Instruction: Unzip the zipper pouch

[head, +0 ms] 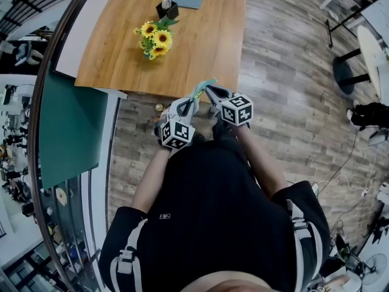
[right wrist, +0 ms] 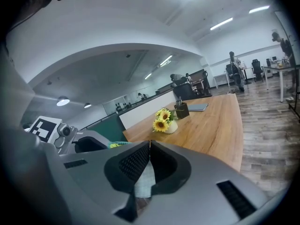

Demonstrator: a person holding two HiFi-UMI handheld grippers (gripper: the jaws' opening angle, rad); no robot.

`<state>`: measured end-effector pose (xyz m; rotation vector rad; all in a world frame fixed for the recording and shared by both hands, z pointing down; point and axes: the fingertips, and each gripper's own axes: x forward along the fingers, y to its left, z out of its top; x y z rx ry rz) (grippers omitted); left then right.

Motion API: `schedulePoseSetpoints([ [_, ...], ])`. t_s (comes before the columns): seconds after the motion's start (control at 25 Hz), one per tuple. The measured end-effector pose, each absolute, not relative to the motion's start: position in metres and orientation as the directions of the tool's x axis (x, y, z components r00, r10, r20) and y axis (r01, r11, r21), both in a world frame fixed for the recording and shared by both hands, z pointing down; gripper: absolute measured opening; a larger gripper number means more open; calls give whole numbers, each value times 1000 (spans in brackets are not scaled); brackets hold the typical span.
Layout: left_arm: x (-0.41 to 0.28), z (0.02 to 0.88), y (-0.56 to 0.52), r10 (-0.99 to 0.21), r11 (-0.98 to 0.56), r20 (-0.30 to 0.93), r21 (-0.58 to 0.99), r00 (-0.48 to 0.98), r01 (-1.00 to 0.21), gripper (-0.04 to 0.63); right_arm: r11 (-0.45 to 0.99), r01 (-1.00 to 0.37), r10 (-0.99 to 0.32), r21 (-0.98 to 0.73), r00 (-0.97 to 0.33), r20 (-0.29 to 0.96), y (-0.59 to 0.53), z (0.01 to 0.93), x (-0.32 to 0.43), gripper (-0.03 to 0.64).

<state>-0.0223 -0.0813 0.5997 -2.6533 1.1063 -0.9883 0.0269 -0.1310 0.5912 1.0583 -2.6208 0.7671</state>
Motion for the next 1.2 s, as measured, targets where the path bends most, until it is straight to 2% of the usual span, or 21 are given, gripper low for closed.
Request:
schedulePoseSetpoints([
  [1.2,-24,584,-81,-650,-753,484,-307,586,-582,9,560,-740,-631,-372,-673,386,-146,590,42,12],
])
